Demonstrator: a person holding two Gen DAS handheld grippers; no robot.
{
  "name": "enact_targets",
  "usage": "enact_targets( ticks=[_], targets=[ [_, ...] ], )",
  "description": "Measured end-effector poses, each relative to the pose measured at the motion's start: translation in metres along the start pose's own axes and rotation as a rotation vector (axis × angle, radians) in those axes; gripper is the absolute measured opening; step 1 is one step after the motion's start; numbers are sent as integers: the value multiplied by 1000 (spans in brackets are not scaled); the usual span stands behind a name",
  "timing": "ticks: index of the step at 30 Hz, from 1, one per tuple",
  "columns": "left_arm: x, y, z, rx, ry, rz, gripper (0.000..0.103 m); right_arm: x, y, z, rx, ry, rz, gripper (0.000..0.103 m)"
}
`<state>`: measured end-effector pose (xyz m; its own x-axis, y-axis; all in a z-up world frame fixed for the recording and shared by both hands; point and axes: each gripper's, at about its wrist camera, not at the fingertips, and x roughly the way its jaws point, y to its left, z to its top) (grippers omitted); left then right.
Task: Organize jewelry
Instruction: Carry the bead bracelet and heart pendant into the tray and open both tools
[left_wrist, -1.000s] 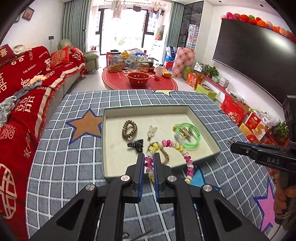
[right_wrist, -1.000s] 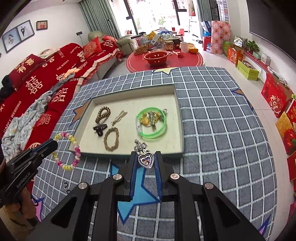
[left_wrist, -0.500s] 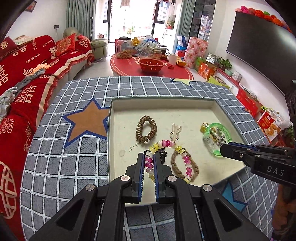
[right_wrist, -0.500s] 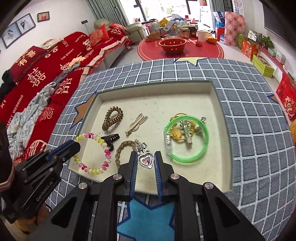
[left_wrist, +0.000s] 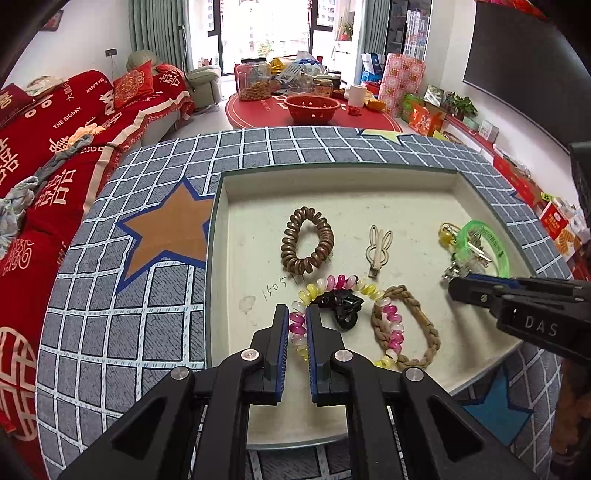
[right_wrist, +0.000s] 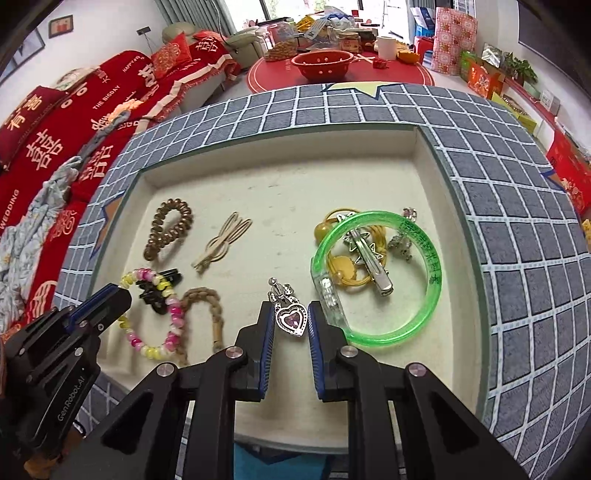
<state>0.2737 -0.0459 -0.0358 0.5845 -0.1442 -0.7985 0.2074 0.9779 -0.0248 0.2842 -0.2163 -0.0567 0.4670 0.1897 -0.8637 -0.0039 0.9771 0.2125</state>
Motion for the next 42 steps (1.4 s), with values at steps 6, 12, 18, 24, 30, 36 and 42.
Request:
enact_targets(
  ticks=[6,12,18,24,30,36,42],
  targets=[
    [10,-7,-2,33,31,38,23,-2,4,-2,-32,-10,-30,20],
    [10,-14,-5,58,23,69,23,-1,18,-6,-99,-34,-107,20],
    [10,-15,-4,53,25,76,23,-2,22,-6,-108,-24,-84,41],
    [4,-13,-4,46,5,86,23,-5,12,-7,-52,-21,-19,51],
    [-4,-11,-2,18,-26,95,23,-25,-4,-7,44,-61,72,55],
    [-14,-16,0,40,-76,133,23,-43,-13,-8,85,-100,94,59],
    [-19,-15,6,33,-79,127,23,-53,-15,-6,94,-118,84,59]
  ],
)
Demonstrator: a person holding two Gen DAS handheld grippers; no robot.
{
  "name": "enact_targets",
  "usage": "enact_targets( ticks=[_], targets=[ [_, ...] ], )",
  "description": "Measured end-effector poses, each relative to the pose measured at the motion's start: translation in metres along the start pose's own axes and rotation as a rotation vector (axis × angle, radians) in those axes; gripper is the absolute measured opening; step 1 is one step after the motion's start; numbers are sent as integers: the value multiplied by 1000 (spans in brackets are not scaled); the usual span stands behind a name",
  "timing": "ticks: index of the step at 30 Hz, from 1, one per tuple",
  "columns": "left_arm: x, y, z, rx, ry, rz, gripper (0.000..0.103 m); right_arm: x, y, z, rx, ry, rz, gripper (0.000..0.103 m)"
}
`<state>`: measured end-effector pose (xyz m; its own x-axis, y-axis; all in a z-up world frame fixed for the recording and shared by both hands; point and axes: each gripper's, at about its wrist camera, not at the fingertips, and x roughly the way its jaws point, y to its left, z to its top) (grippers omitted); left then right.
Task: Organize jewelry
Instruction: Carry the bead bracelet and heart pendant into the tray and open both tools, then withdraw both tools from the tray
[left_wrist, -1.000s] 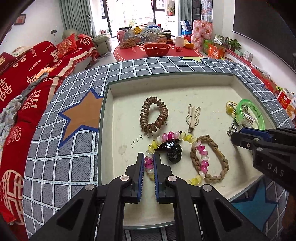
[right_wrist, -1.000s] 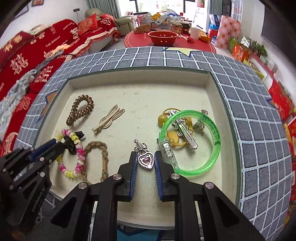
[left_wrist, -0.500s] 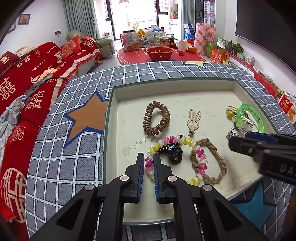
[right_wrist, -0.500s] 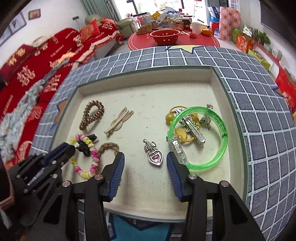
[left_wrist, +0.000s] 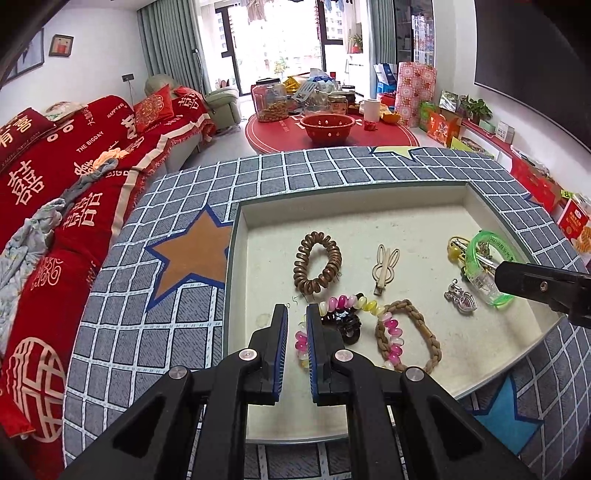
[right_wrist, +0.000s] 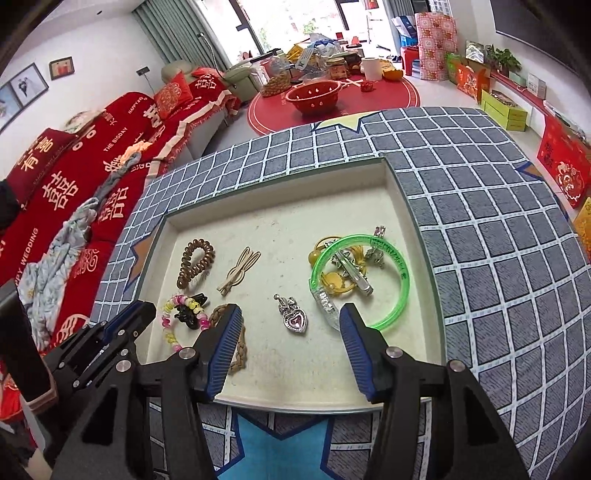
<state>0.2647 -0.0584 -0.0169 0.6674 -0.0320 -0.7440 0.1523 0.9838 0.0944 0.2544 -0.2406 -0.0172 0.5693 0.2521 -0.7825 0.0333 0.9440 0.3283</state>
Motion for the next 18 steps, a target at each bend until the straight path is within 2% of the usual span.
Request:
enact_targets(
  ticks=[1,2,3,4,5,7,12,16,18],
  targets=[
    [-1,0,0,4,-2,4,23,-2,-2,0,-1,-2,-4,59],
    [-1,1,0,7,-3,5,34,-3,-2,0,-2,-4,-8,59],
    [-3,0,0,9,-2,6,54,-4,-2,0,-4,-5,-15,59],
    [-5,1,1,4,-7,14,97,-5,-2,0,-6,-4,-23,59],
    [-10,2,1,-6,-36,31,103,-5,-2,0,-8,-3,-33,59],
    [-19,1,2,2,-76,38,103,-7,-3,1,-14,-6,-39,59],
    [-22,3,5,-3,-58,29,103,-5,0,1,-31,5,-66,60],
    [-25,7,2,-17,-44,30,103,-9,1,-3,-44,-5,-73,84],
    [-27,9,-2,-27,-40,26,103,-12,1,-5,-40,-15,-72,84]
  ],
)
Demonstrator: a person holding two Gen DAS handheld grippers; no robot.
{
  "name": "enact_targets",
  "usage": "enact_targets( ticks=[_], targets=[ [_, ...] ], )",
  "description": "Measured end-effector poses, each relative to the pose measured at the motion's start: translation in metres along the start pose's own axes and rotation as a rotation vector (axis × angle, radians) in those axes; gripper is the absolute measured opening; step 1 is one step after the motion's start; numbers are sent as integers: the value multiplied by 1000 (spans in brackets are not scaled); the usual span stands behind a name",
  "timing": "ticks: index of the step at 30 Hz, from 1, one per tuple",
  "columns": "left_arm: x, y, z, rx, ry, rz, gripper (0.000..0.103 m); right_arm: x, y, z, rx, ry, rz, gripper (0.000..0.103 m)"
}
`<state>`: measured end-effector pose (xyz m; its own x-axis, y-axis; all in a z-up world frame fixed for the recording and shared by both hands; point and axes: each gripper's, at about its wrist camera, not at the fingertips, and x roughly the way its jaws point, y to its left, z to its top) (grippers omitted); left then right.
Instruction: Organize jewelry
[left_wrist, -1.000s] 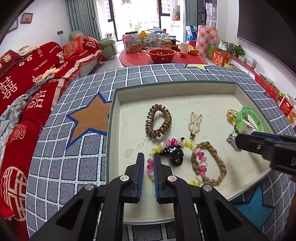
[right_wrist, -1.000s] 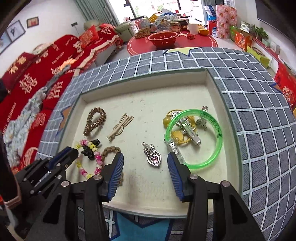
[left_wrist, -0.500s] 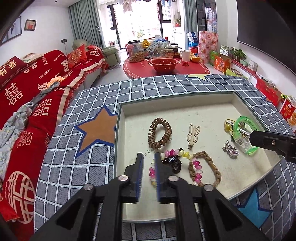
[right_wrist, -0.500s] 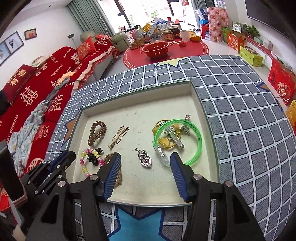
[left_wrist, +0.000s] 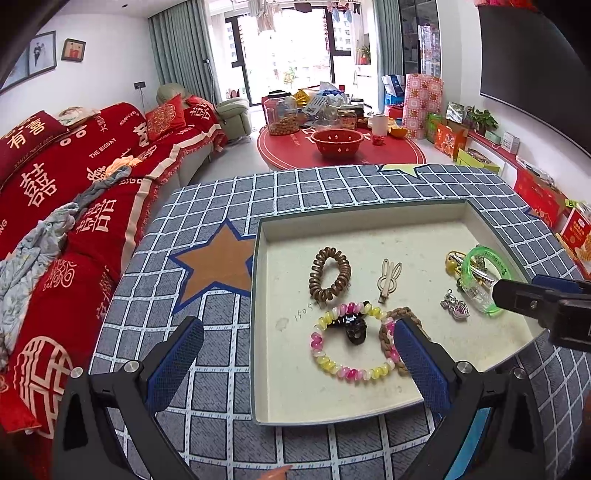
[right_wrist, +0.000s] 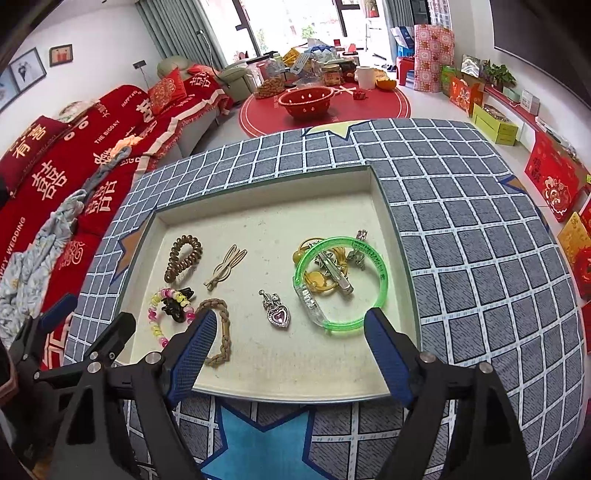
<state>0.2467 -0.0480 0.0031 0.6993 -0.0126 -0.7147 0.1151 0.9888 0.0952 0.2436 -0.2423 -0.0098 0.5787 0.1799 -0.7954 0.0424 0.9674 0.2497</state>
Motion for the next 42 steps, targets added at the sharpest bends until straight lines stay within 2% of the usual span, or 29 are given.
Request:
enact_targets(
  ticks=[2,5,11,17,31,42],
  targets=[
    [-2,1,-4,-7,6,-3,103,-3,-2,-1,16,-2,5,89],
    [-5,1,-9,-10,16,-13,103,-7,-4,-6,24,-13,8,90],
    [-11,0,-17,-3,26,-7,103,-16,-1,-14,-2,-75,-27,90],
    [-13,1,-22,-3,31,12,103,-19,4,-17,-42,-89,-75,91],
    [-50,5,-46,-11,-31,17,103,-44,15,-39,-92,-177,-98,91],
    [-75,4,-72,-64,-48,-4,103,-65,16,-76,-114,-174,-126,91]
  ],
)
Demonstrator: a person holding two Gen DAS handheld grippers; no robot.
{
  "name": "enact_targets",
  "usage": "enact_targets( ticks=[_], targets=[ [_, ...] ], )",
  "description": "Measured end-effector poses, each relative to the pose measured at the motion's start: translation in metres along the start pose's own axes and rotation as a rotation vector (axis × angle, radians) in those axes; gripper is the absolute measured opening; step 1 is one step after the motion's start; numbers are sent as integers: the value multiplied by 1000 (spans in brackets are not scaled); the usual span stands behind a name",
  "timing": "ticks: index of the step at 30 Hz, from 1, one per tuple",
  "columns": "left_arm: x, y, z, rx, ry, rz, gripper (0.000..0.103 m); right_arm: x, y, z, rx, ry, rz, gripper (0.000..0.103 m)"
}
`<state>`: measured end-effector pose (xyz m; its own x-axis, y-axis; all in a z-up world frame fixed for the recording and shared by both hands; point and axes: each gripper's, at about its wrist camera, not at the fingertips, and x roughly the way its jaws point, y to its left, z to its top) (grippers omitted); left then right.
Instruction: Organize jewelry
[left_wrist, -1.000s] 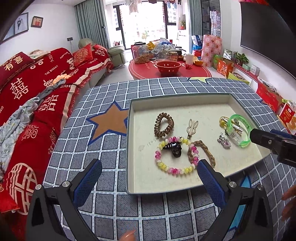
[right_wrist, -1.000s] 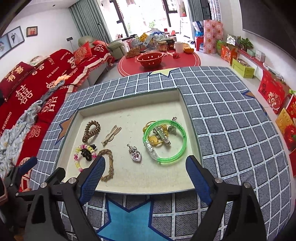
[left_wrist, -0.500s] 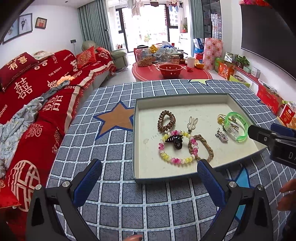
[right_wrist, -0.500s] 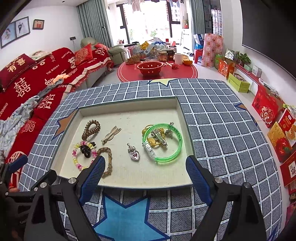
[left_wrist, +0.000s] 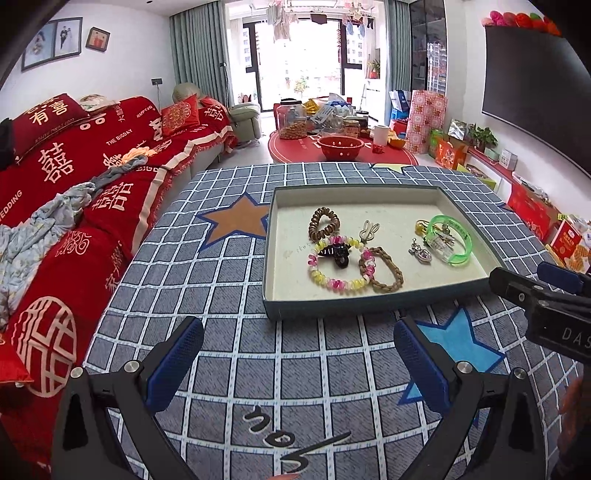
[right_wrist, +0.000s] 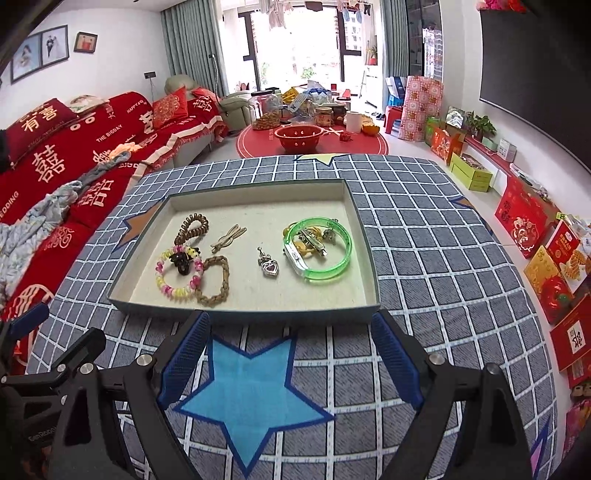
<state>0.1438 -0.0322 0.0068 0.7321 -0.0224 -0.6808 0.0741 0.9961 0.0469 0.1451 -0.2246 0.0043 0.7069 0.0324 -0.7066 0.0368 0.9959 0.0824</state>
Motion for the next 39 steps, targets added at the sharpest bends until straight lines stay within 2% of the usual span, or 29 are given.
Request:
enact_targets(
  ticks=[15,39],
  targets=[
    [-24,-5,-18,-15,-32,-9,103,-32,2,-26,-10,-59,-33,91],
    [-32,-8,-20,-7,-46,-3,103,-40,0,-31,1,-67,-25,91]
  ],
)
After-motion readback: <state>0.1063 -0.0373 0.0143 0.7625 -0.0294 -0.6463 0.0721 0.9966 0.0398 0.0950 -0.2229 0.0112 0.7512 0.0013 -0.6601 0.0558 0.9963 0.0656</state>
